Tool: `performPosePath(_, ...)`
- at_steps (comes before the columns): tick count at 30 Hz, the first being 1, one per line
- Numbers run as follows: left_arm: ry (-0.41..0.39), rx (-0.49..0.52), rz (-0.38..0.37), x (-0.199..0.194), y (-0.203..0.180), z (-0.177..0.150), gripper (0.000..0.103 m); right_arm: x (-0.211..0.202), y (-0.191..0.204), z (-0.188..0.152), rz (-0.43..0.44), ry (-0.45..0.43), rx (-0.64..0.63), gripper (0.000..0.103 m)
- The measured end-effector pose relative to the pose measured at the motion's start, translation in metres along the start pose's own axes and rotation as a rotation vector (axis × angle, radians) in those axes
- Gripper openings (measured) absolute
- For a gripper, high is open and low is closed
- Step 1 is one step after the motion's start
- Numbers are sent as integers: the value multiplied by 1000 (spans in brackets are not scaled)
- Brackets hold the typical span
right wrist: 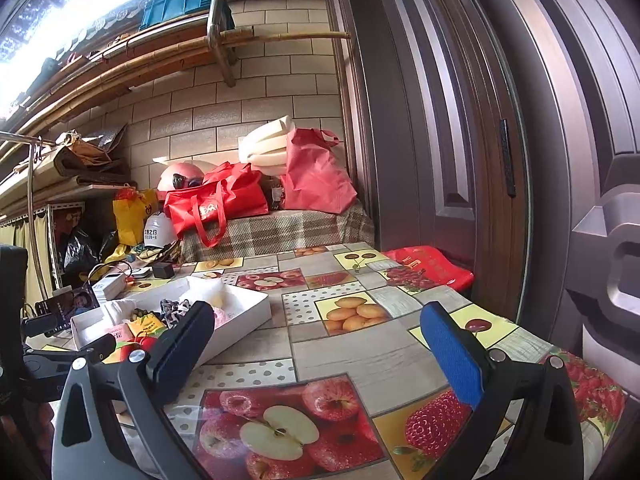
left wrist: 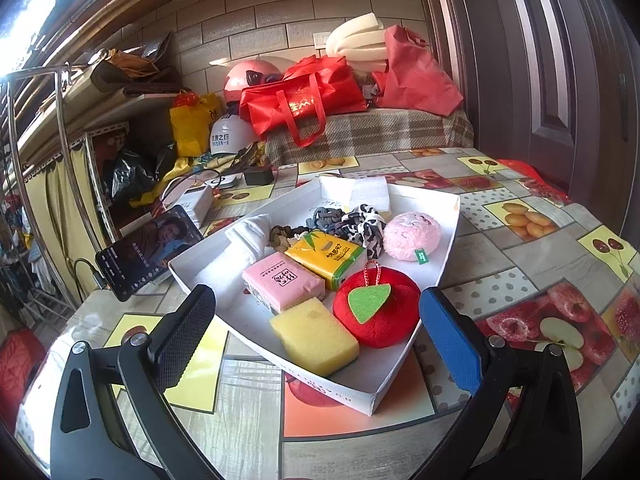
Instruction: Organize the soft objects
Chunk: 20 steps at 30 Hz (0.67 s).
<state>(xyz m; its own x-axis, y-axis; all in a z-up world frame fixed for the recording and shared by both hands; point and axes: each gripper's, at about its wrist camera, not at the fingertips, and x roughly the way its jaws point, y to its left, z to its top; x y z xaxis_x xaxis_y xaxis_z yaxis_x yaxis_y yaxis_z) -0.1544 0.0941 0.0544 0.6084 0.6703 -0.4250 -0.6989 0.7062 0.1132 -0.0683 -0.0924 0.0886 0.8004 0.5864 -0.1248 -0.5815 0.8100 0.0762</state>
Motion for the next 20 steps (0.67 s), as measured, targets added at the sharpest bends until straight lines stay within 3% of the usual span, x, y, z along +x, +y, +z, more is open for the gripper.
performPosePath(20,12,-15,1,3,1,-4,103,3,-2,1,6,12,14,103)
